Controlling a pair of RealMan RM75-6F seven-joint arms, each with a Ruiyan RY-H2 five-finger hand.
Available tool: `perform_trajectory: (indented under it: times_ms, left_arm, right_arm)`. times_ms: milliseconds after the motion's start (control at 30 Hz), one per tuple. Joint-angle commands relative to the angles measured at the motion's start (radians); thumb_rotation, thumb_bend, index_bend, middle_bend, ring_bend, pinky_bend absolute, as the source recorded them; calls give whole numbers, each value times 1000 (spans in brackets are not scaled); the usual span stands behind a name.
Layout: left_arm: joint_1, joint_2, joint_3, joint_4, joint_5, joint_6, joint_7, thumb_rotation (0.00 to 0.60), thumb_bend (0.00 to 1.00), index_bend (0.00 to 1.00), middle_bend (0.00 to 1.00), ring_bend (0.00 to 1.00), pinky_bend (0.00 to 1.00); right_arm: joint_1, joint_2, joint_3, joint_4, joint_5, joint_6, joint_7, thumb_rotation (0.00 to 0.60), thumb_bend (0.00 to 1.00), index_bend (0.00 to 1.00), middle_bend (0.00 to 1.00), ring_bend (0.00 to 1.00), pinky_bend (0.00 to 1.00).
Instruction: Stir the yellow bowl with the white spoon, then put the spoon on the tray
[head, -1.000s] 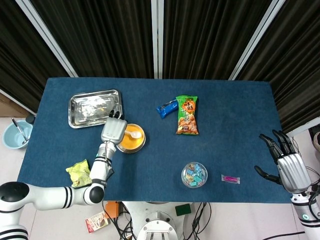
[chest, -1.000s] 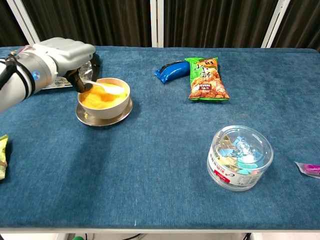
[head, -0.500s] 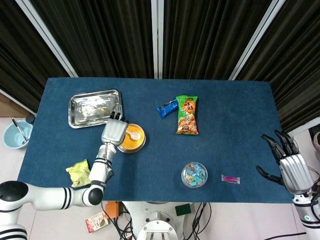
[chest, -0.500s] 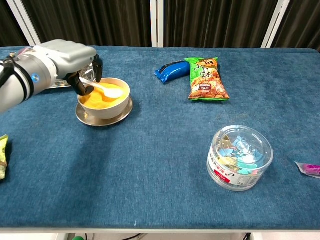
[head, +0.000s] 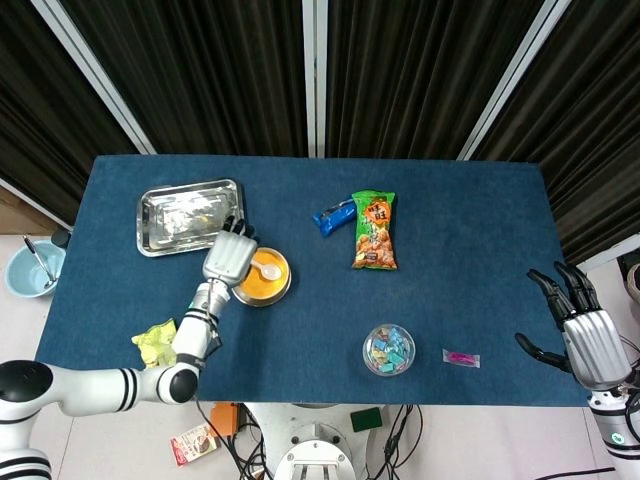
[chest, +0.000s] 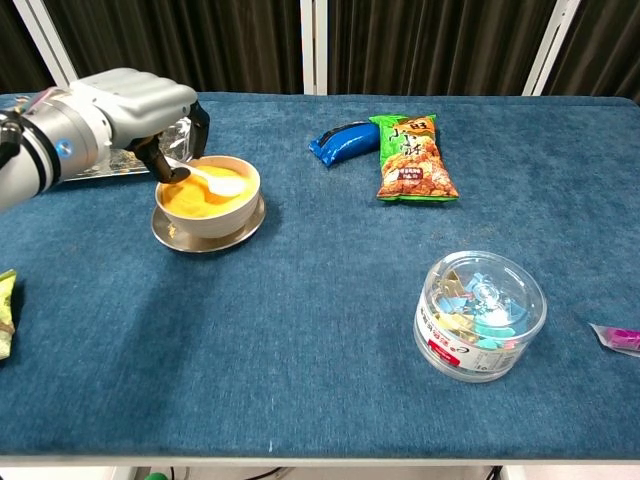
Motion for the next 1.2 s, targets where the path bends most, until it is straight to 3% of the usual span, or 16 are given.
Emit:
perform_trajectory:
  times_ms: [33,1200]
  left_arm:
    - [-4,-5,1,8,-8,-12,-2,600,315,469,244,131,119]
    - [-15,3,10,37,-36,-26,-1,600,399,540,250,131,120]
  right_arm:
    - [-1,0,1,1,2,-1,1,600,176,34,173,0,62]
    - [4,3,8,-9,12,-18,-7,600,176,34,173,0,61]
